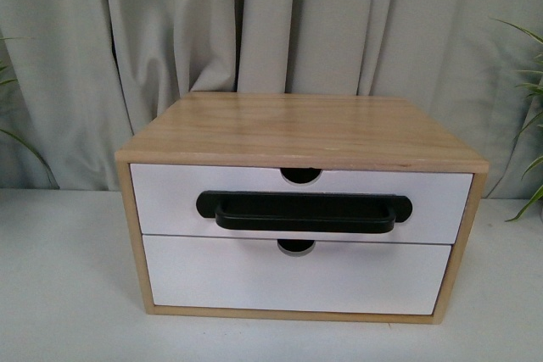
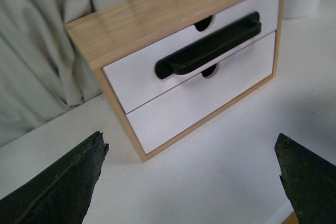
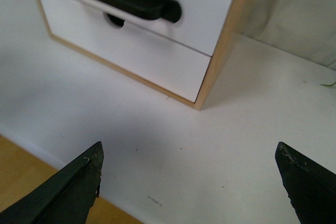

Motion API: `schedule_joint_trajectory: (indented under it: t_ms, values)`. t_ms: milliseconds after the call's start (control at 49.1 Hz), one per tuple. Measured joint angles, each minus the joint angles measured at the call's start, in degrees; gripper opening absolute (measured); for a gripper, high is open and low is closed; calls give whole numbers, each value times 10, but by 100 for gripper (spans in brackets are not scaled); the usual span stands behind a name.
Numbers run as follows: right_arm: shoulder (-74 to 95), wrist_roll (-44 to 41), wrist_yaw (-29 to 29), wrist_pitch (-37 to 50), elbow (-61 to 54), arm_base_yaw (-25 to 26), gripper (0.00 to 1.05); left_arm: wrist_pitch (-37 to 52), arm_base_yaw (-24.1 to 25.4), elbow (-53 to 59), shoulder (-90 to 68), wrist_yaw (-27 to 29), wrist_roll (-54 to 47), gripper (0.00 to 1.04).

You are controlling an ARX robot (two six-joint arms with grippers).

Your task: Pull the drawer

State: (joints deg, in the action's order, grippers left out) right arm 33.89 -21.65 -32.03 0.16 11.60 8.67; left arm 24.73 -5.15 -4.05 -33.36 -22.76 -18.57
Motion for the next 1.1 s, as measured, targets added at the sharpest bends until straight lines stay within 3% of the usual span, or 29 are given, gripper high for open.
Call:
schedule_joint_trajectory:
  t_ms: [142, 366, 794, 1099]
  values:
    - [122, -126, -7, 35, 48, -27, 96, 27, -46, -69, -181, -14, -141, 98]
    - [269, -261, 12, 49, 128, -60, 96, -42, -86, -200, -364, -38, -333, 98]
    - [390, -409, 50, -12, 221, -131, 96, -160, -133, -346, -469, -28, -473, 98]
    - [444, -439, 71, -26, 281, -173, 96, -211, -156, -424, -533, 9, -514, 98]
